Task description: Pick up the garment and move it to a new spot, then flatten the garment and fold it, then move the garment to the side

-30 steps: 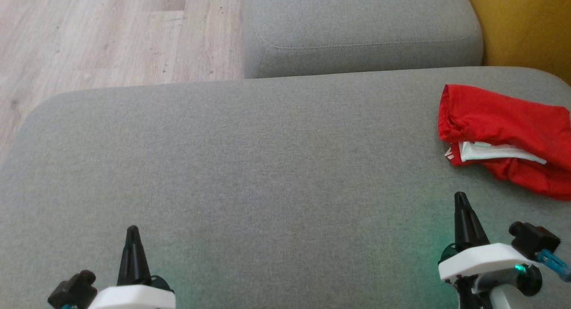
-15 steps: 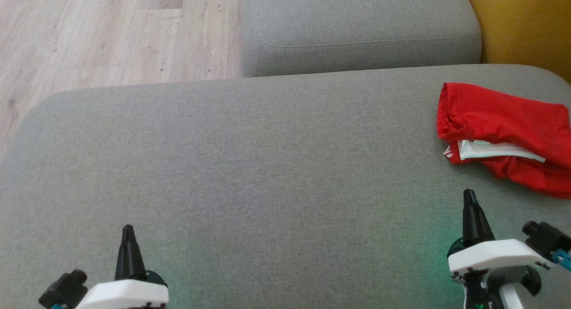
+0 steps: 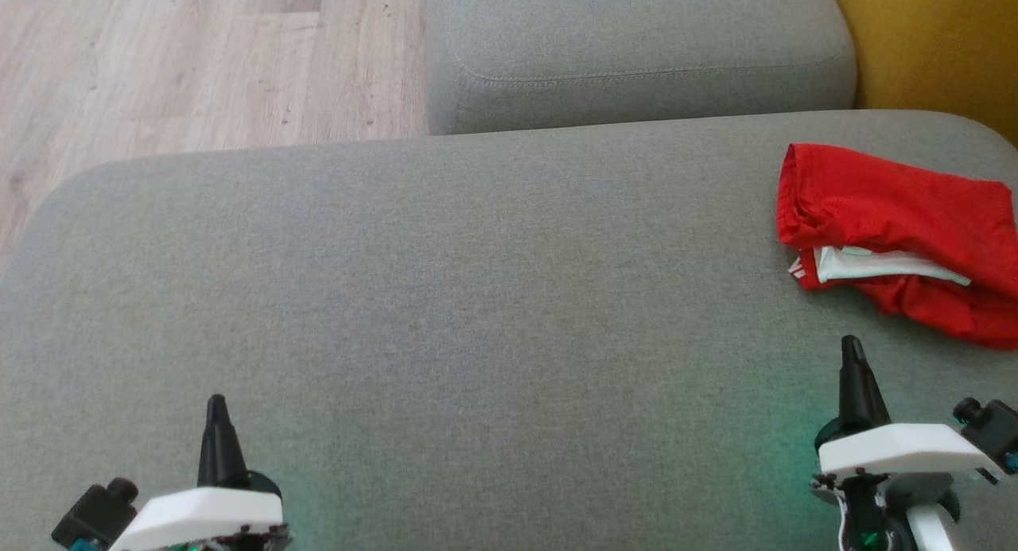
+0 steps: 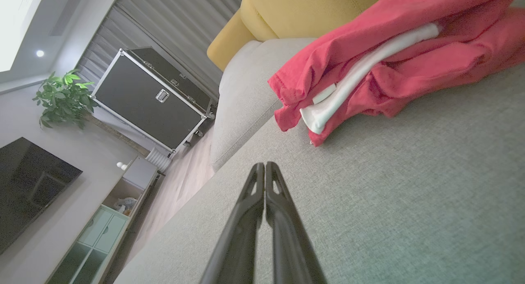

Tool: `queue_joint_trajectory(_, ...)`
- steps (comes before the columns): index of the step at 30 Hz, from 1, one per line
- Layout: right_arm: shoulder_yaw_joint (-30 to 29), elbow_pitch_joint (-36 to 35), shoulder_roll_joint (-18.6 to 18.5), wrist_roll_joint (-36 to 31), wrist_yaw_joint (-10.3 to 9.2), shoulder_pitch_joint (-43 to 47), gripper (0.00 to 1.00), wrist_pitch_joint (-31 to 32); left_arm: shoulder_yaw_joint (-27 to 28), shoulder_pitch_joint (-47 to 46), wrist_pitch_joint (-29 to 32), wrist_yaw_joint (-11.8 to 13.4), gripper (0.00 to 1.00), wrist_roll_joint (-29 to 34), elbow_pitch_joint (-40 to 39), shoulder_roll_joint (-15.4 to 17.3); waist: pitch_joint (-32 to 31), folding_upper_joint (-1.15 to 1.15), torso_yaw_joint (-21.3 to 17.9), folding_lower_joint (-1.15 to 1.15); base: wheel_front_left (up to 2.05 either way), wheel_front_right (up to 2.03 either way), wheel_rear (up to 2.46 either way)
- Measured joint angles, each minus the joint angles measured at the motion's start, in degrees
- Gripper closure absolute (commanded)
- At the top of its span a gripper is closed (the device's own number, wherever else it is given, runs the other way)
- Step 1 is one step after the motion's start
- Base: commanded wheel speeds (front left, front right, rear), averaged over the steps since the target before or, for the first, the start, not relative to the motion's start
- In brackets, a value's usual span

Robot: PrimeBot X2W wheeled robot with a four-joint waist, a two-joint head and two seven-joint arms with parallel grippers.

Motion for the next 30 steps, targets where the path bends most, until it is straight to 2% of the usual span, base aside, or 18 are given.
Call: queue_joint_trajectory(30,-2.27,-2.37,0.00,19.03,0.00,-0.10,1.00,4.85,2.00,-1.37,4.98,-0.49,1.00,-16.18,-0.89,0.00,0.64,0.00,-0.62,0.00,0.00,0.00,0.00)
